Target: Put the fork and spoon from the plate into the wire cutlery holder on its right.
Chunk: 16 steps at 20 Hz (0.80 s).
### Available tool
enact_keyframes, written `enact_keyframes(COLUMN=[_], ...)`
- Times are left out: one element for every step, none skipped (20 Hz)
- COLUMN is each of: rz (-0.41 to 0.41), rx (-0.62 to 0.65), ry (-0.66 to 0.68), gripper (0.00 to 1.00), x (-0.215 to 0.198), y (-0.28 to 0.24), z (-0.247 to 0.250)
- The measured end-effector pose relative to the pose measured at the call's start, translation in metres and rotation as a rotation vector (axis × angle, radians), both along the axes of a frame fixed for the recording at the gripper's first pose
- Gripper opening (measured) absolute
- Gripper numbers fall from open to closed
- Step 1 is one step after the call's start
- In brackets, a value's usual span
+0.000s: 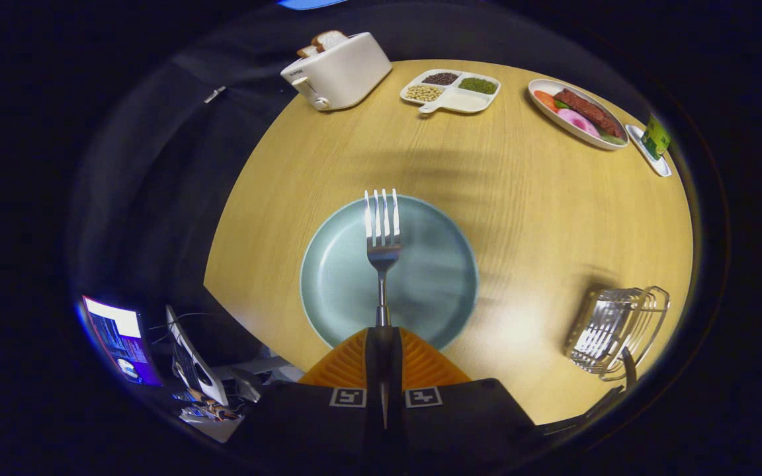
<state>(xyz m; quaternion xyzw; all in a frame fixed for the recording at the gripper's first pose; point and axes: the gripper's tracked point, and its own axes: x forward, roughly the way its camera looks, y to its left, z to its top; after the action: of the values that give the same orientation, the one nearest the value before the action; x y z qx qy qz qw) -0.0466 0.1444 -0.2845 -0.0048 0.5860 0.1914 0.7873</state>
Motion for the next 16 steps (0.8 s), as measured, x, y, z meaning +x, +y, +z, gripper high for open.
enact_keyframes(rz=[-0.005,-0.015,-0.021,-0.023,-0.019,-0.015,-0.009,-0.008,-0.007,-0.010,-0.021,-0.033,-0.043,-0.048,-0.049,-0.049], rx=[-0.016,-0.023,-0.030,-0.040,-0.050,-0.064,-0.080,-0.099,-0.118,-0.136,-0.150,-0.163,-0.175,-0.189,-0.203,-0.214], ry=[0.001,0.004,0.013,0.024,0.034,0.043,0.056,0.074,0.096,0.126,0.151,0.178,0.203,0.224,0.244,0.269], gripper=[0.06,0.06,0.06,0.06,0.06,0.06,0.06,0.07,0.06,0.06,0.06,0.06,0.06,0.06,0.06,0.06], x=[-0.003,-0.008,-0.013,-0.019,-0.025,-0.029,-0.033,-0.036,-0.039,-0.043,-0.045,-0.047,-0.047,-0.047,-0.048,-0.048], y=[-0.016,-0.033,-0.046,-0.058,-0.069,-0.082,-0.094,-0.107,-0.120,-0.133,-0.146,-0.157,-0.165,-0.175,-0.183,-0.190], z=[0.008,0.020,0.027,0.034,0.040,0.047,0.053,0.058,0.062,0.067,0.071,0.075,0.077,0.079,0.078,0.078])
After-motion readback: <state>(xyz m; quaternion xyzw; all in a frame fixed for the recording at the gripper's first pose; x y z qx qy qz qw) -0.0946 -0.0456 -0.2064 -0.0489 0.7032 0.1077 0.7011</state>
